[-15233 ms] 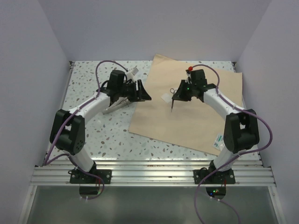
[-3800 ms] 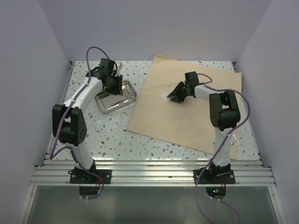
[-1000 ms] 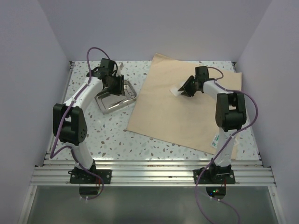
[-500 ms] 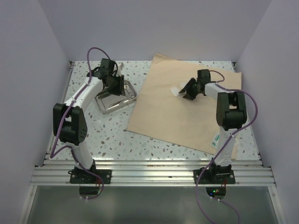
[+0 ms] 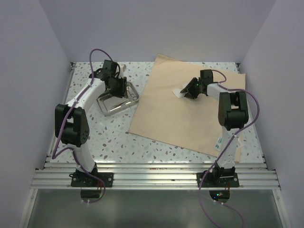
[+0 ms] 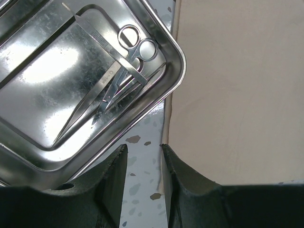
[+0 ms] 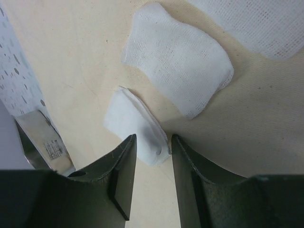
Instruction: Prepare the surgical pack
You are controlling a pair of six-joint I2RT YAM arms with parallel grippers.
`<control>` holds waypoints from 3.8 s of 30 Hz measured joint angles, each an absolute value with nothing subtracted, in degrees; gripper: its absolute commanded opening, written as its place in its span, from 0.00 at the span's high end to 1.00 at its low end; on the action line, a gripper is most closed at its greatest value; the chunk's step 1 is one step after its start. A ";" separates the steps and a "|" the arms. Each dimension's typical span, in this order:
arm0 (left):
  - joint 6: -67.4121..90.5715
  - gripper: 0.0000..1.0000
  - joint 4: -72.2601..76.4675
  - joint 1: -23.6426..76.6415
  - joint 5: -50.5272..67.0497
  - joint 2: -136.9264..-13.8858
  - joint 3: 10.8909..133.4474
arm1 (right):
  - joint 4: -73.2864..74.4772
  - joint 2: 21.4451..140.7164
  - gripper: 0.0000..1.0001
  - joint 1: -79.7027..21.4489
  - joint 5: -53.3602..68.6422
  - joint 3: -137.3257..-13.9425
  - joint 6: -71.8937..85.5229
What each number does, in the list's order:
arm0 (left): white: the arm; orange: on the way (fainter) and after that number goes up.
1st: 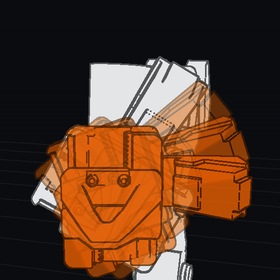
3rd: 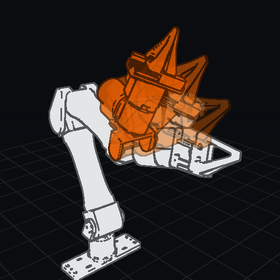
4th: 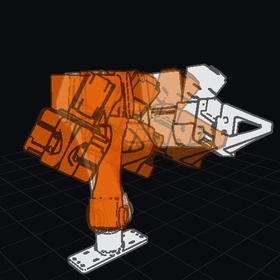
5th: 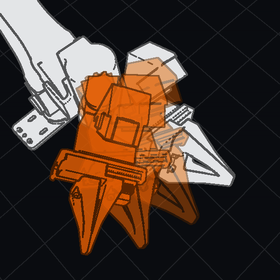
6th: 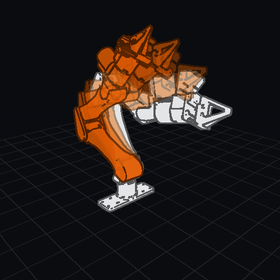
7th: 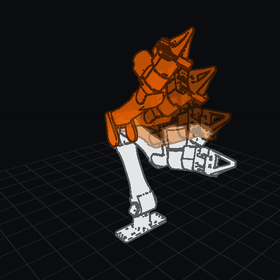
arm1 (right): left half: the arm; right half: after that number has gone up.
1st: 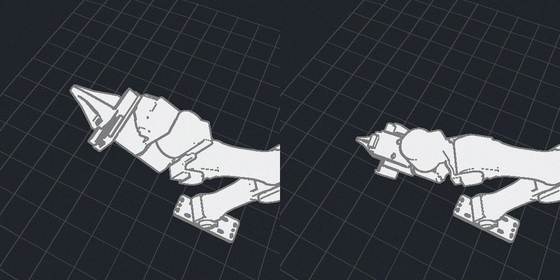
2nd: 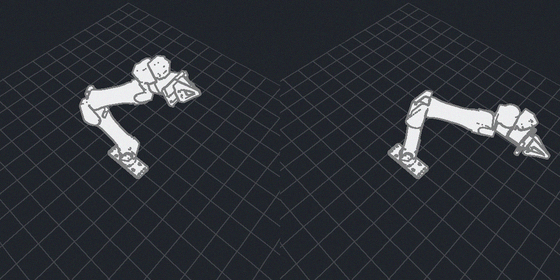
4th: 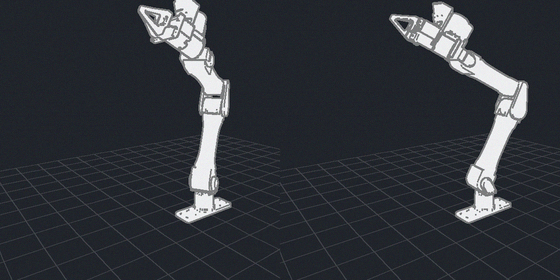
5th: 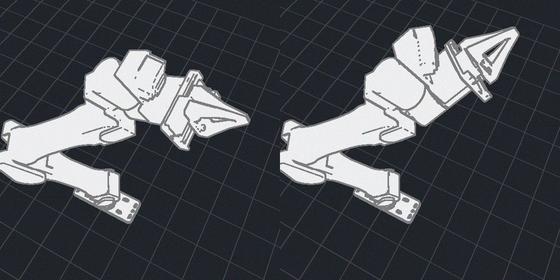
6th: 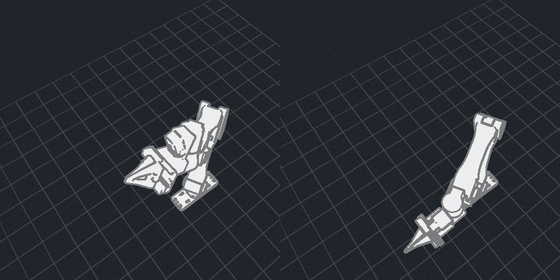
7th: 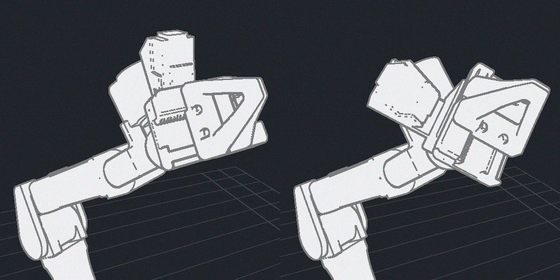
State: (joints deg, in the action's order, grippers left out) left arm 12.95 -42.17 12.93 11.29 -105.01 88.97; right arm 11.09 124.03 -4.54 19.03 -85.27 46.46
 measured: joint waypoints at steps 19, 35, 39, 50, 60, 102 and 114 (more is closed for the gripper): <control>26.50 0.51 -24.36 13.28 28.80 -102.85 76.09 | 13.67 123.02 1.00 -4.60 25.50 -85.86 47.83; 71.57 0.39 17.85 19.79 37.45 -101.91 63.35 | 7.31 102.28 1.00 -13.34 31.70 -75.02 62.04; 78.24 0.38 20.08 21.76 35.81 -101.47 62.39 | 5.45 102.13 1.00 -16.01 31.68 -73.49 64.49; 86.15 0.37 20.84 23.05 32.93 -99.50 58.35 | 2.28 98.17 1.00 -17.93 31.11 -71.33 67.75; 88.18 0.41 20.58 23.05 32.71 -99.53 58.37 | 2.07 97.76 1.00 -20.01 31.09 -70.00 68.69; 21.34 0.75 -23.90 2.35 34.15 -122.98 87.24 | 27.73 104.44 0.43 -11.07 27.92 -81.45 43.83; 19.90 0.45 -30.39 1.85 28.64 -121.75 89.14 | 29.56 111.68 0.43 -7.51 24.21 -87.59 42.33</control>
